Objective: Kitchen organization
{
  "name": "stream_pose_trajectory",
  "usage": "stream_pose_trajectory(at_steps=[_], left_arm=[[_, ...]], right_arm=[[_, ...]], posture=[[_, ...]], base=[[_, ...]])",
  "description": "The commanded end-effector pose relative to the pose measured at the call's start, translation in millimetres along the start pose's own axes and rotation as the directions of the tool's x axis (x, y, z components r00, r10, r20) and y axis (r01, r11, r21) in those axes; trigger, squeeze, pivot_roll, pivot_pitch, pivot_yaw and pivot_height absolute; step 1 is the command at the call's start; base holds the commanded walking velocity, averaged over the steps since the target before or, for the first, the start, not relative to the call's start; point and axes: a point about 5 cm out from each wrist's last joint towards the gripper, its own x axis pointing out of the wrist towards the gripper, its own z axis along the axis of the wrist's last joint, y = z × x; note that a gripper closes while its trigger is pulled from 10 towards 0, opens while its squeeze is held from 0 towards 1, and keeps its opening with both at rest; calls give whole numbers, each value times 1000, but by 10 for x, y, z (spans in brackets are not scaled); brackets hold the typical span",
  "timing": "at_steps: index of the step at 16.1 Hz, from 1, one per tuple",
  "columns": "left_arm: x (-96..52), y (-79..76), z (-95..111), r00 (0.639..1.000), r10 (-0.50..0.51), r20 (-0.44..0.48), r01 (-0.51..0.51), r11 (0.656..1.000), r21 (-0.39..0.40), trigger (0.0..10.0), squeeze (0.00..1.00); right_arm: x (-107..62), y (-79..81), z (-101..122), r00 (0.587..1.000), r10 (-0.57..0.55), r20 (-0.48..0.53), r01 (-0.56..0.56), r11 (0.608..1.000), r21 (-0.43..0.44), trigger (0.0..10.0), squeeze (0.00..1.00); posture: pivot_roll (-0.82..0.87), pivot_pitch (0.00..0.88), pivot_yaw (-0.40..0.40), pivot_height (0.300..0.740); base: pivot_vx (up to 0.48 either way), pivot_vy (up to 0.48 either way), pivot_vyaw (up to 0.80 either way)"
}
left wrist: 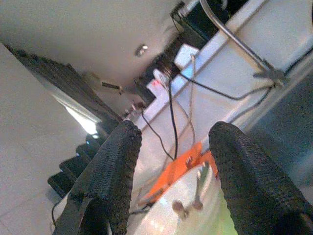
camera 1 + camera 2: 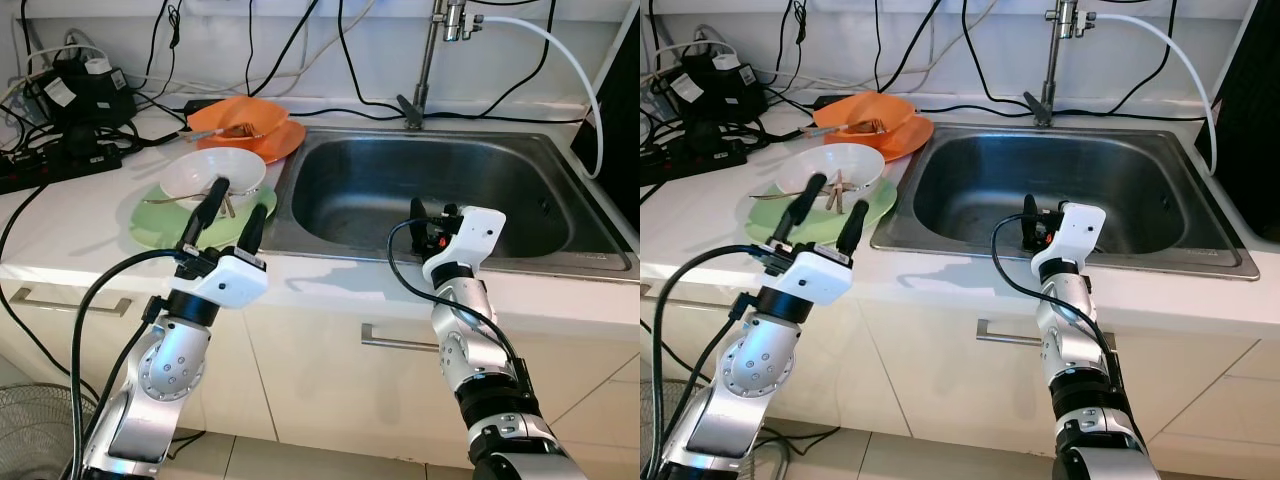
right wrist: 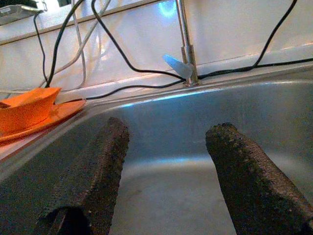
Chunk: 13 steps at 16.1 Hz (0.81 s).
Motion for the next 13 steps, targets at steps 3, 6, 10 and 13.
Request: stream_pose_trajectory(at_steps=[3,6,10,13], left_arm=[[-22,5,-87,999,-32,-21,32,999,8,10000,0],[4,75,-117,1000,3,-27,-3,1000,5,10000,0],[-39,114,-160,999,8,-43,-7,999,33,10000,0],[-34,133,-203,999,3,-54,0,999,51,10000,0]], right_arm=[[25,8,32,1000,1,15,-1,1000,4,10000,0],[28,3,38,1000,-1,18,1,1000,1,10000,0],[44,16,43,1000,7,17,-7,1000,1,10000,0],[50,47,38,1000,17,15,-17,1000,3,10000,0]], posture=[[54,0,48,740],[49,0,46,740],[58,0,40,740],[59,0,38,740]], base=[[0,0,0],[0,0,0],[0,0,0],[0,0,0]])
